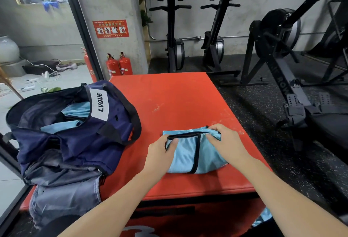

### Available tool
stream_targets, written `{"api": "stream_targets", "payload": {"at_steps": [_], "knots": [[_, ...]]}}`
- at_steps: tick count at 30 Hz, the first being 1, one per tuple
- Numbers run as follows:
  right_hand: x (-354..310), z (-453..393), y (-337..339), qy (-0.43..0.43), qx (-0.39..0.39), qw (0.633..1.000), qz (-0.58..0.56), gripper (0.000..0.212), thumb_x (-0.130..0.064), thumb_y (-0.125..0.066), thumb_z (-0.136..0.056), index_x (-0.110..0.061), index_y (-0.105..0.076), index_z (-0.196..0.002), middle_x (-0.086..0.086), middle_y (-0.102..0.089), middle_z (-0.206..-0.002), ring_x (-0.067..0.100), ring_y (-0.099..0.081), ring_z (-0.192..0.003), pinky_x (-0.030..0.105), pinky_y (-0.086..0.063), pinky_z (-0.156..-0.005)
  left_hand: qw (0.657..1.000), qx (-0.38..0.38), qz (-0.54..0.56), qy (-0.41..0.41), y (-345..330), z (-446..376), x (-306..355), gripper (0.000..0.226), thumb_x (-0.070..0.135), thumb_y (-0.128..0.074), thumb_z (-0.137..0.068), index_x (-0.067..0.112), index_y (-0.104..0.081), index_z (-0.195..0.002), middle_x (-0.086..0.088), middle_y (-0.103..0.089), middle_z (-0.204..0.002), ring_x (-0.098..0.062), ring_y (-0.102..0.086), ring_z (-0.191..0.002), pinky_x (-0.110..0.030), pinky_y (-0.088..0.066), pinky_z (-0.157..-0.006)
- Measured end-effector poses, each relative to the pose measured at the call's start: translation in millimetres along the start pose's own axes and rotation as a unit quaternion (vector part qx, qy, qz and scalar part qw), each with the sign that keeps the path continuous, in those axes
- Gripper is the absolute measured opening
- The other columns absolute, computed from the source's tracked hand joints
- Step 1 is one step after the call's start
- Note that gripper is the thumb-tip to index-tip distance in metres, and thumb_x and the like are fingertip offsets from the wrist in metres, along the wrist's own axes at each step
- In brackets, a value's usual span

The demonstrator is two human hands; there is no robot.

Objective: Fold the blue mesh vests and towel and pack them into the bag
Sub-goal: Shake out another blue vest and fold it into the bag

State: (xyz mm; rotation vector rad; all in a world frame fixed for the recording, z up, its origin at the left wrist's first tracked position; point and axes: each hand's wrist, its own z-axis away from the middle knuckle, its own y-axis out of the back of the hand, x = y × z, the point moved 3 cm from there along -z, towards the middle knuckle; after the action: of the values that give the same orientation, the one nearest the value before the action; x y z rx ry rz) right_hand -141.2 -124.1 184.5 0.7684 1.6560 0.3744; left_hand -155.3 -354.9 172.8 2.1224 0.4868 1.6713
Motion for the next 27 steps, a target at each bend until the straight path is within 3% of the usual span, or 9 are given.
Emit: {"api": "stream_targets", "payload": {"at_steps": [3,7,11,14,18,21,22,25,27], "knots": [[-4.9,-13.0,-13.5,-0.002,0.015,1.000,-0.013,0.014,-0.025,-0.068,-0.093,-0.029,-0.060,-0.104,-0.009,-0.066,-0.088,0.005,-0.060,-0.076,0.013,-0.040,-0.066,0.999,0.020,0.027,0.043,-5.0,-10.1,-2.0,0.028,0.034,-0.052,-0.100,0.023,-0.054,-0.075,0.006,-0.045,-0.058,-0.007,-0.039,-0.057,-0.023,-0.034,-0.051],[-1.7,-36.1,-26.6,-0.021,0.030,0.999,-0.004,0.011,-0.026,-0.066,-0.094,-0.024,-0.061,-0.104,-0.002,-0.064,-0.082,0.012,-0.056,-0.069,0.026,-0.039,-0.063,0.996,0.036,0.020,0.076,-9.6,-24.1,-11.6,0.029,0.037,-0.045,-0.102,0.016,-0.056,-0.084,0.002,-0.050,-0.060,-0.022,-0.046,-0.070,-0.033,-0.038,-0.058],[10.6,-59.4,-37.2,-0.050,0.028,0.997,0.059,0.008,-0.029,-0.062,-0.096,-0.024,-0.057,-0.099,0.002,-0.060,-0.072,0.024,-0.057,-0.069,0.037,-0.046,-0.063,0.993,0.035,0.012,0.111,-10.3,-35.9,-14.5,0.035,0.035,-0.053,-0.099,0.008,-0.048,-0.077,0.001,-0.049,-0.065,-0.019,-0.046,-0.065,-0.017,-0.037,-0.054],[24.4,-70.2,-46.5,-0.081,0.002,0.992,0.101,0.012,-0.032,-0.058,-0.098,-0.023,-0.054,-0.103,0.007,-0.060,-0.080,0.032,-0.059,-0.078,0.039,-0.048,-0.066,0.990,-0.018,-0.028,0.136,-16.2,-34.9,-20.7,0.022,0.027,-0.055,-0.098,0.011,-0.052,-0.082,0.003,-0.052,-0.067,-0.010,-0.048,-0.056,-0.009,-0.038,-0.049],[34.3,-79.5,-52.7,-0.078,-0.035,0.979,0.186,0.020,-0.039,-0.056,-0.099,-0.021,-0.054,-0.108,0.006,-0.063,-0.087,0.032,-0.061,-0.082,0.038,-0.045,-0.065,0.990,-0.012,-0.062,0.126,-17.0,-33.2,-34.5,0.012,0.019,-0.051,-0.097,0.010,-0.054,-0.088,-0.001,-0.059,-0.069,-0.016,-0.050,-0.058,-0.016,-0.037,-0.049],[31.6,-83.9,-54.0,-0.065,-0.043,0.962,0.261,0.028,-0.046,-0.055,-0.098,-0.019,-0.052,-0.106,0.007,-0.065,-0.090,0.034,-0.062,-0.085,0.036,-0.041,-0.065,0.987,0.002,-0.066,0.145,-16.0,-37.3,-39.7,0.008,0.018,-0.052,-0.095,0.014,-0.052,-0.101,-0.004,-0.065,-0.078,-0.015,-0.057,-0.061,-0.028,-0.046,-0.058],[29.3,-84.3,-54.6,-0.059,-0.042,0.957,0.280,0.030,-0.047,-0.055,-0.098,-0.018,-0.052,-0.105,0.006,-0.064,-0.090,0.034,-0.063,-0.086,0.036,-0.041,-0.065,0.984,-0.005,-0.106,0.140,-16.2,-38.7,-39.6,0.015,0.019,-0.051,-0.094,0.016,-0.048,-0.108,-0.003,-0.064,-0.081,-0.019,-0.059,-0.066,-0.034,-0.048,-0.062],[23.3,-83.0,-57.7,-0.041,-0.041,0.948,0.313,0.031,-0.046,-0.055,-0.098,-0.016,-0.048,-0.101,0.002,-0.054,-0.083,0.032,-0.058,-0.079,0.035,-0.039,-0.064,0.944,-0.050,-0.317,0.080,-17.7,-40.8,-35.9,0.045,0.022,-0.048,-0.089,0.023,-0.032,-0.131,-0.002,-0.062,-0.088,-0.028,-0.058,-0.082,-0.036,-0.041,-0.071],[22.1,-82.4,-58.3,-0.040,-0.052,0.948,0.312,0.029,-0.046,-0.055,-0.097,-0.018,-0.048,-0.097,0.001,-0.052,-0.081,0.031,-0.056,-0.076,0.034,-0.038,-0.063,0.925,-0.078,-0.366,0.067,-18.2,-43.1,-32.8,0.054,0.024,-0.048,-0.087,0.026,-0.033,-0.139,-0.002,-0.064,-0.097,-0.029,-0.060,-0.091,-0.036,-0.041,-0.074]]}}
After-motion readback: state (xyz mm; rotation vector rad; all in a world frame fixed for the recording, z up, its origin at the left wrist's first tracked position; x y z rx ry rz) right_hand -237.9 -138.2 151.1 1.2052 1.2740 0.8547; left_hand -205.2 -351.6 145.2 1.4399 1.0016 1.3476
